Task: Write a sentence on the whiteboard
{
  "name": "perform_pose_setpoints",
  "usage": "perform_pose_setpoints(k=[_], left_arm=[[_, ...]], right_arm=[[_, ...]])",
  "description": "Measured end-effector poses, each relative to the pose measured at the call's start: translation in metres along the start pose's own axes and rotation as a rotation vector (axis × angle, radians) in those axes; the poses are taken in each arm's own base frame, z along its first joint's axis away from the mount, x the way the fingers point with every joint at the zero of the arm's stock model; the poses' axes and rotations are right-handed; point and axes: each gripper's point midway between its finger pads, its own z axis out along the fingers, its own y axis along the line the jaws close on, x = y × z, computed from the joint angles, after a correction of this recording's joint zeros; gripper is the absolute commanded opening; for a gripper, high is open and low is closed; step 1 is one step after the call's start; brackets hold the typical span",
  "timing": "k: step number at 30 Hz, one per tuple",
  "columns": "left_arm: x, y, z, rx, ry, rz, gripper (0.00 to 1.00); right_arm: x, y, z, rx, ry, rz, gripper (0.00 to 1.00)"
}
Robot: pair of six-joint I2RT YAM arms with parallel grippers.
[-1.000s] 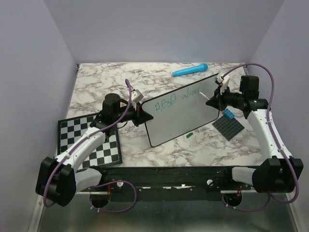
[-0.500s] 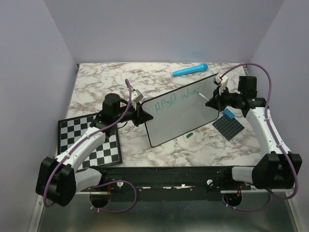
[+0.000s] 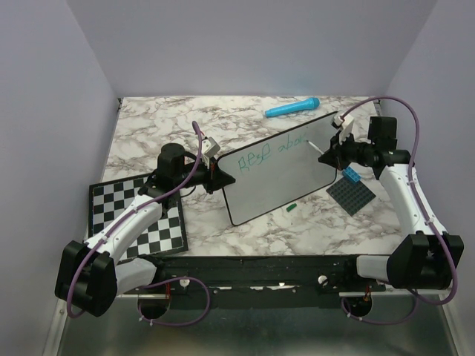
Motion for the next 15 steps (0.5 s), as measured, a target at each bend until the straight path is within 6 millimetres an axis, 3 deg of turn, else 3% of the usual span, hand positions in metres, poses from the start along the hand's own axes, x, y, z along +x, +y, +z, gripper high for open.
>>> perform_pose_setpoints(k=[15], left_arm=[[0.000,0.000,0.000,-0.001,0.001,-0.006,0.00]], right_arm=[[-0.022,-0.013,-0.006,0.036,-0.039,-0.011,0.00]])
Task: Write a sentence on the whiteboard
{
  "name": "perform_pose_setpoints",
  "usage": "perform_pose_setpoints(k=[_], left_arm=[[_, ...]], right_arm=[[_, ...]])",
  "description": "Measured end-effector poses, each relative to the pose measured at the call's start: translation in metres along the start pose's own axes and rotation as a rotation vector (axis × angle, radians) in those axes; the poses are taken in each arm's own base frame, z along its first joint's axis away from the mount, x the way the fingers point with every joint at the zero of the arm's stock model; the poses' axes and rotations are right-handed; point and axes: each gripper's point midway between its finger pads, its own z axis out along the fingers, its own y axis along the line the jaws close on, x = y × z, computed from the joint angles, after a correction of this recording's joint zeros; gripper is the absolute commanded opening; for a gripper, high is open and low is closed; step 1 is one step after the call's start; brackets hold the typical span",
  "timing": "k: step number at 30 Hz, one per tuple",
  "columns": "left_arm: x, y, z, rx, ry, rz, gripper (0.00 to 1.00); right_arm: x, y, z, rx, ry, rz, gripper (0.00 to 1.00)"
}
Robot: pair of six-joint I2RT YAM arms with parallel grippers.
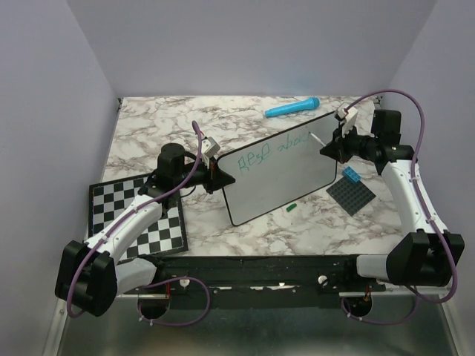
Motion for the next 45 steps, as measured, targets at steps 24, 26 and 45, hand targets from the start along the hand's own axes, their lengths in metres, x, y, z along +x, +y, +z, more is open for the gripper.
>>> perform_pose_setpoints(k=[24,26,45], left_arm=[[0.000,0.000,0.000,0.001,0.000,0.004,0.00],[0.000,0.000,0.000,0.001,-0.001,0.004,0.00],[0.000,0.000,0.000,0.002,-0.001,0.005,0.00]], right_arm=[[0.022,0.015,0.005,-0.094,0.050,-0.015,0.00],[0.023,0.015,0.004,-0.089,0.057,-0.012,0.01],[0.017,0.009,-0.011,-0.066,0.016,-0.021,0.00]])
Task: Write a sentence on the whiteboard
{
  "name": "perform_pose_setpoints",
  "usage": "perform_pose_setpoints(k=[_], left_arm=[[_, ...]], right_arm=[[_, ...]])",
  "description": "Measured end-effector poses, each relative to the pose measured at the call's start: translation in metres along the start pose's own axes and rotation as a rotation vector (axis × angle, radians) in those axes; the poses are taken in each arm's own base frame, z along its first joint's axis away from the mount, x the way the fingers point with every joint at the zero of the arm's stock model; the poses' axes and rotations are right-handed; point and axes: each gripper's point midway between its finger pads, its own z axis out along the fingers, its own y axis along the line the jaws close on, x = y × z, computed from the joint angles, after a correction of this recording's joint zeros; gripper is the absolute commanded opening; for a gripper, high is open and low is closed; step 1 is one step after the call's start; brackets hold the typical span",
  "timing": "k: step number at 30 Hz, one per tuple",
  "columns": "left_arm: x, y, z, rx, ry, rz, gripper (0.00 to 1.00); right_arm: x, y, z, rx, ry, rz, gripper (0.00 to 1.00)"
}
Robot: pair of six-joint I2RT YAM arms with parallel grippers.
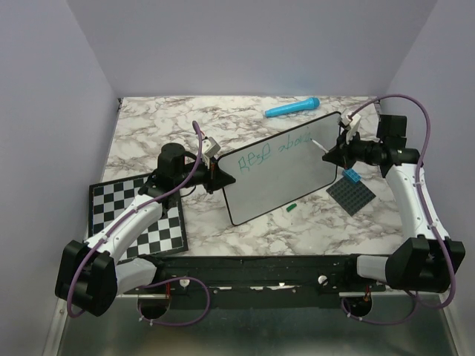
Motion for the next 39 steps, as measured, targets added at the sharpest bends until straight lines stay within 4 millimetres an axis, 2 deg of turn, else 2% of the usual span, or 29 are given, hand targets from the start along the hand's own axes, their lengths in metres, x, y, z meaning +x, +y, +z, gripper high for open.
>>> perform_pose_setpoints(k=[4,7,14,30,39], left_arm=[[0.000,0.000,0.000,0.000,0.000,0.000,0.00],[0.000,0.000,0.000,0.000,0.000,0.001,0.00],[0.000,0.000,0.000,0.000,0.000,0.001,0.00],[0.000,0.000,0.000,0.000,-0.001,0.005,0.00],[0.000,0.000,0.000,0.000,-0.001,0.005,0.00]], right_arm=[[-0.018,0.011,-0.012,0.000,-0.055,-0.056,0.01],[-0.024,0.014,-0.018,0.015,-0.077,-0.079,0.01],[-0.014,0.010,-0.017,0.034,-0.075,-0.037,0.01],[-0.010,0.000,-0.022,0.077,-0.090,-0.024,0.00],[-0.001,0.006,-0.018,0.052,-0.090,-0.001,0.01]])
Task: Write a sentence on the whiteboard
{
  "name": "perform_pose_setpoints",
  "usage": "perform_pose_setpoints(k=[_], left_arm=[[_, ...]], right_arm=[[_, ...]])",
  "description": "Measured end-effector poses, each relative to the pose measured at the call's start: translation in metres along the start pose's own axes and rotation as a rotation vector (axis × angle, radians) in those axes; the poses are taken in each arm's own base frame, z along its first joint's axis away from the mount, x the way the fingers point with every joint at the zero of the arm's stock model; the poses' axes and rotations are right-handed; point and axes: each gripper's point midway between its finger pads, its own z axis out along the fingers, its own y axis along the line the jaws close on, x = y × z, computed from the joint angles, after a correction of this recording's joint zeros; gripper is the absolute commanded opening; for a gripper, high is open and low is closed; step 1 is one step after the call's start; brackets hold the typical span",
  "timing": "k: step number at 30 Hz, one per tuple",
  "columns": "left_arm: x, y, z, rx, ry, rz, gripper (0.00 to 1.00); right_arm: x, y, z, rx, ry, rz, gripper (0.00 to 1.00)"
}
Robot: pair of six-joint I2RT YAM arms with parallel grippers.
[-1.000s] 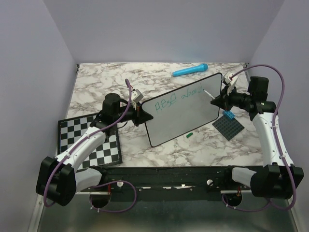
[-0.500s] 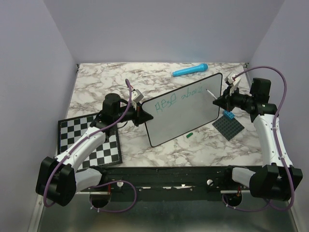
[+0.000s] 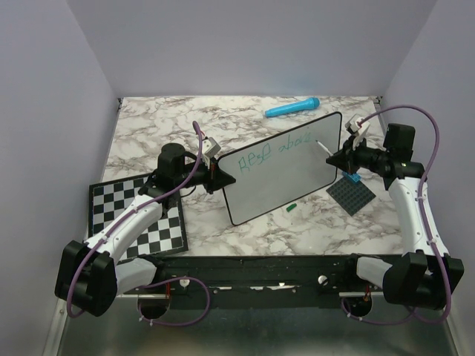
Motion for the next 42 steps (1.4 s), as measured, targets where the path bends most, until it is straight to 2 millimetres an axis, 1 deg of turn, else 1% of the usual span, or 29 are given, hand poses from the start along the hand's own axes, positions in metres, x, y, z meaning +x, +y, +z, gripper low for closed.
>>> perform_pose_setpoints(k=[18,35,42], left_arm=[[0.000,0.000,0.000,0.000,0.000,0.003,0.00],[0.000,0.000,0.000,0.000,0.000,0.006,0.00],[0.000,0.000,0.000,0.000,0.000,0.006,0.00]], right_arm=[[0.000,0.009,0.000,-0.037,-0.021,0.002,0.00],[0.002,0.007,-0.002,-0.023,-0.021,0.006,0.01],[0.005,-0.004,-0.007,0.025,-0.011,0.011,0.01]])
